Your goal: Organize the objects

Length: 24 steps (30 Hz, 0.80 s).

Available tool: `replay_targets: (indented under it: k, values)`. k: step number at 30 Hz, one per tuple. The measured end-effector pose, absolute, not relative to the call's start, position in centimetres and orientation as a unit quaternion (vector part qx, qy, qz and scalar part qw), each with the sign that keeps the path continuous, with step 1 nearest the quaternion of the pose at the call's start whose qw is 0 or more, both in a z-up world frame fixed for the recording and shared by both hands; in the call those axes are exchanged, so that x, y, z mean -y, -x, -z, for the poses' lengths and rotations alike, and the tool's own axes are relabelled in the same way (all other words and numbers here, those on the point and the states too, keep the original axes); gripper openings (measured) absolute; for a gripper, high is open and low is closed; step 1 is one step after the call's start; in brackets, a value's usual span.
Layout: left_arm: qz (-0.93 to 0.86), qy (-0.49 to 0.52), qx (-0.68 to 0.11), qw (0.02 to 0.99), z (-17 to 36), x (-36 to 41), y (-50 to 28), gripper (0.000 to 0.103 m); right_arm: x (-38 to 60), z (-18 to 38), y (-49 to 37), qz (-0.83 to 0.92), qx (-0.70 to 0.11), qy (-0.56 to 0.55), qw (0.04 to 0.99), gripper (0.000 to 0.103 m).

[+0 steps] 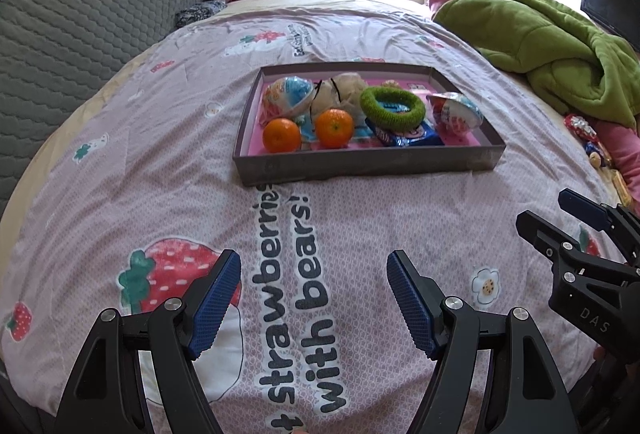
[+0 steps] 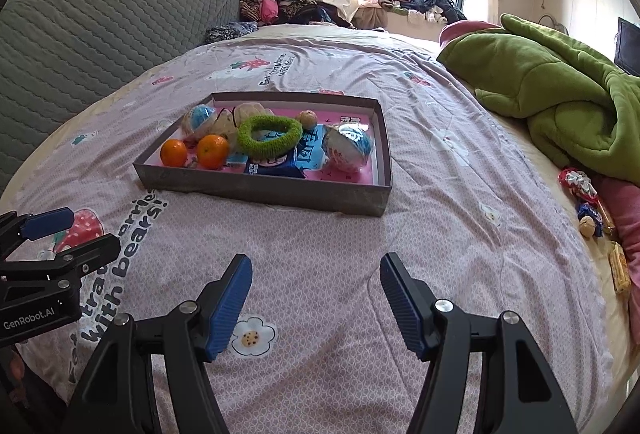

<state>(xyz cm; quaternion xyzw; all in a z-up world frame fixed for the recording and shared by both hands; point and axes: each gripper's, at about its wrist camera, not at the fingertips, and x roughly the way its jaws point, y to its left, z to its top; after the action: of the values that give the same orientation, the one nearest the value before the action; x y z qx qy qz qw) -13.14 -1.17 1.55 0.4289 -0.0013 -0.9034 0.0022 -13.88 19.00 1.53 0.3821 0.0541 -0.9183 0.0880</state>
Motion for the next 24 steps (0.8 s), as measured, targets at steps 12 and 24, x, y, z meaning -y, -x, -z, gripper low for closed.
replay_targets:
  k: [12, 24]
  values:
    - [0.912, -0.41, -0.008, -0.003, -0.5, 1.5, 12.8, 0.077, -19.1, -0.4, 13.2, 0.926, -0.059, -0.362, 0.087, 0.066]
    - [0.927, -0.374, -0.006, -0.014, -0.6, 1.3, 12.1, 0.077, -18.6, -0.4, 12.6, 0.938, -0.043, -0.328, 0.107, 0.066]
